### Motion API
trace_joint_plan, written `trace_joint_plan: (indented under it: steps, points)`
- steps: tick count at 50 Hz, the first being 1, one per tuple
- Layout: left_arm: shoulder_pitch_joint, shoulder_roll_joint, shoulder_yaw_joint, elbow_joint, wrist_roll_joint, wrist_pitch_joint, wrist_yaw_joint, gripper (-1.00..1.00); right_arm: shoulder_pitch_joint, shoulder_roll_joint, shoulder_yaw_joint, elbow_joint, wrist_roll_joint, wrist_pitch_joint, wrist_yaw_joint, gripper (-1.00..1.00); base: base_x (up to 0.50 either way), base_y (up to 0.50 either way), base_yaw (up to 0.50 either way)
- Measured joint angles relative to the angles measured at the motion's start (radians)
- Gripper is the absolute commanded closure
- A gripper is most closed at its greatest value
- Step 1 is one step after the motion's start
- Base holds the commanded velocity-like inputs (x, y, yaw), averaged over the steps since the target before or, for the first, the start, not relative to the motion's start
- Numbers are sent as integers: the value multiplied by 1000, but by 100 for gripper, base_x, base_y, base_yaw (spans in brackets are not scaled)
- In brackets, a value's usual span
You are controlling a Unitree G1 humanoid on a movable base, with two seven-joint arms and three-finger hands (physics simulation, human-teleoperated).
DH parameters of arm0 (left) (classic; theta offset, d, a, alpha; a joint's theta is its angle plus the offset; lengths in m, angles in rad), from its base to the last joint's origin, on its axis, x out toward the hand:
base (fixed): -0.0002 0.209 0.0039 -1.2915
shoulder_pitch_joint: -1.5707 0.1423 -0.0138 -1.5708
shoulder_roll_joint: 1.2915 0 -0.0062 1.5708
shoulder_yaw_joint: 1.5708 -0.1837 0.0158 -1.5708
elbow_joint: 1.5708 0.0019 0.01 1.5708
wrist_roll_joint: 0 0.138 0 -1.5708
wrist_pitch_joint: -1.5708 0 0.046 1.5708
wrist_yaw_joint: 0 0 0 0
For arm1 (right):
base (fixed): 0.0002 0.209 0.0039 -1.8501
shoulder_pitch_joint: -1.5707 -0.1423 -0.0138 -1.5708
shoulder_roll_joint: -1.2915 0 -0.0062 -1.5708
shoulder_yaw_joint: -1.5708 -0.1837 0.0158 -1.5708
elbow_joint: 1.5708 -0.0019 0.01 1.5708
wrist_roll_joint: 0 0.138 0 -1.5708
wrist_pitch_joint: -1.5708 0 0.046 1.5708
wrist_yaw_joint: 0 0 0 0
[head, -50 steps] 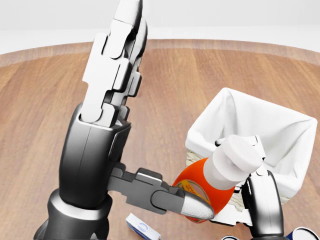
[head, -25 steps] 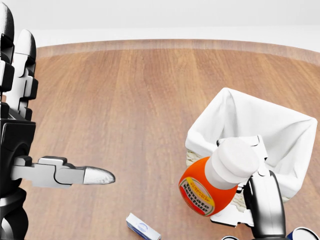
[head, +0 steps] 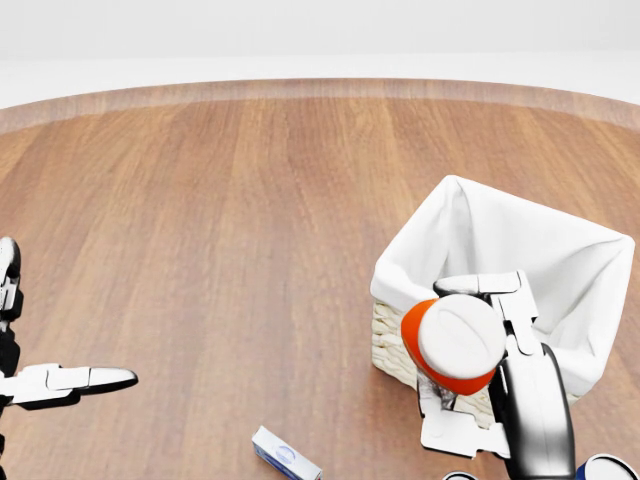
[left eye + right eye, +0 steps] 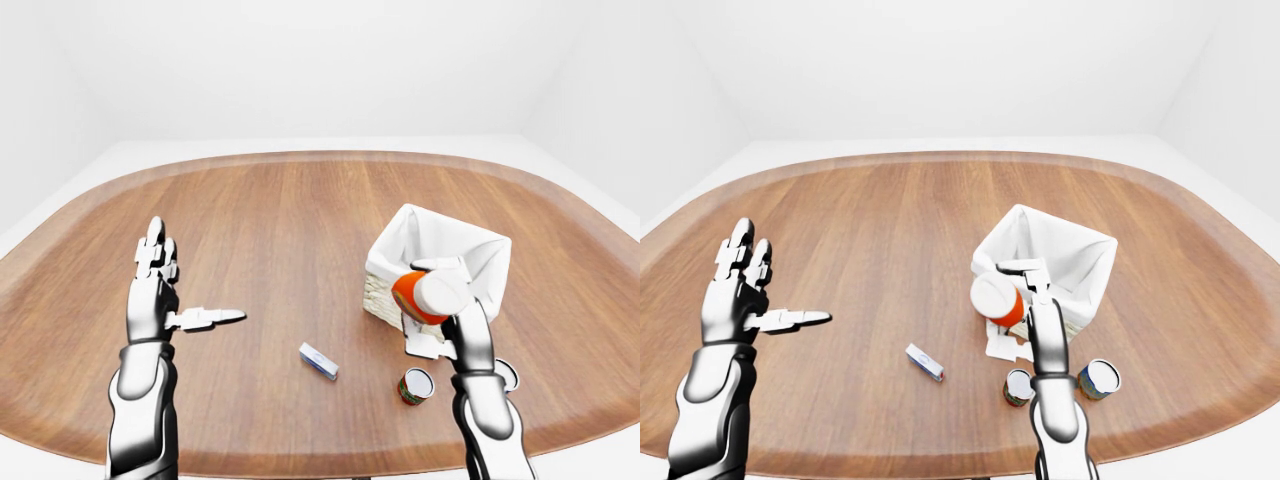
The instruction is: Pick up the ketchup, and put it in the basket.
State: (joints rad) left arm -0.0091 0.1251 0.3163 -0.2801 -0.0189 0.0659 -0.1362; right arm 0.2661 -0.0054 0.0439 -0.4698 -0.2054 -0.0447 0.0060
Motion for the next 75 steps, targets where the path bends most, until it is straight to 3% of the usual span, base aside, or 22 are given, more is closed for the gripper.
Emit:
trace_joint_plan:
  steps: [15, 32, 58, 63, 75]
  points:
    - [2, 31, 14, 349, -68, -153, 19, -100, 8, -1, 5, -17, -3, 1, -1, 100, 0, 0, 0]
    - [-11, 53, -1, 505, -101, -153, 29, -100, 6, -2, 12, -18, -9, 3, -4, 100, 0, 0, 0]
    - [-10, 55, -11, 545, -103, -153, 30, -100, 13, -3, 13, -38, -15, 13, -4, 100, 0, 0, 0]
    - [-9, 55, -11, 546, -103, -153, 29, -100, 6, -4, 10, -61, -22, 37, 1, 100, 0, 0, 0]
    - [-8, 55, -12, 545, -103, -153, 26, -100, -35, -3, -4, -138, -49, 128, 25, 100, 0, 0, 0]
